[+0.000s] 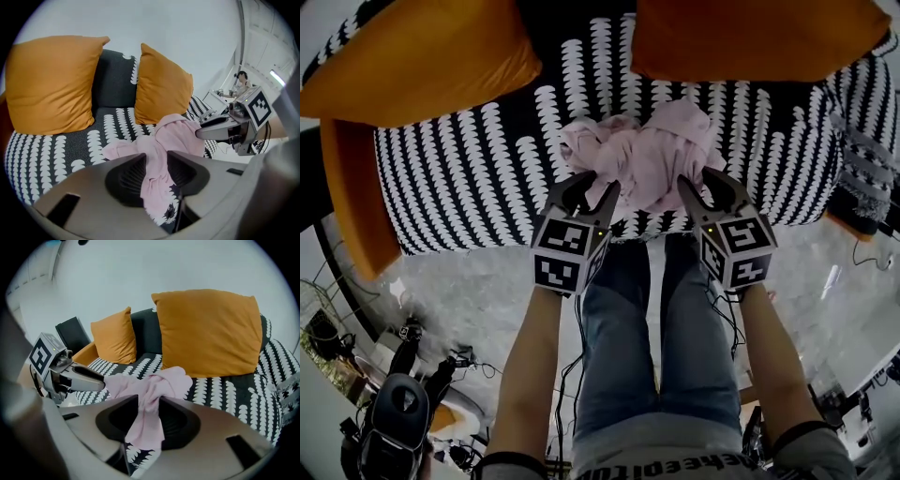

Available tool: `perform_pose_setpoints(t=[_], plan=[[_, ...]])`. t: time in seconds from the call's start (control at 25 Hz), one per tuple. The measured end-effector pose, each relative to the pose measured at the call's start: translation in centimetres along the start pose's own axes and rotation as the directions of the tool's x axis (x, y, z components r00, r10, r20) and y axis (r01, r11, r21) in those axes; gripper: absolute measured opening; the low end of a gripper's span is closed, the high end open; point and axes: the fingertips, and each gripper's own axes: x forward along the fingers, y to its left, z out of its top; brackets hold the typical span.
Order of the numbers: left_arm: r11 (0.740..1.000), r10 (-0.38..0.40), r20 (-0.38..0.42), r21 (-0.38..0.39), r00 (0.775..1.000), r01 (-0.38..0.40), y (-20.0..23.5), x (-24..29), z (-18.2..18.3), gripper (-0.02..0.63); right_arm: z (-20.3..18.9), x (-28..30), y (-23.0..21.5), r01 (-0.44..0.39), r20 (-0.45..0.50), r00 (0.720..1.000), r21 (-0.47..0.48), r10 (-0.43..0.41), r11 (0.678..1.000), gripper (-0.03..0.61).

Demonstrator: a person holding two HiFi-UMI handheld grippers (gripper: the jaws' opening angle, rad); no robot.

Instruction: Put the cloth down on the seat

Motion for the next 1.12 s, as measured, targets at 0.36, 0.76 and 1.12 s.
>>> perform_pose_setpoints(t=[0.36,0.76,1.12], plan=[[0.999,0.045,0.077,0.019,0.996,-0.047,-2.1,0.3,0.0,0.021,-1.6,-1.6,-0.3,-0.023,0.066,0.998,0.015,0.022,1.000,-0.005],[0.998,-0.019,0.198,0.059,0.980,0.007,-5.0,-6.3,6.8,0.015,6.6,-8.2,5.0,-0.098,0.254,0.962,-0.020,0.100,0.995,0.008],[0.995,-0.052,0.327,0.098,0.944,0.020,-9.4,-13.0,12.2,0.015,11.3,-15.6,7.3,-0.136,0.370,0.917,-0.064,0.150,0.989,0.008]])
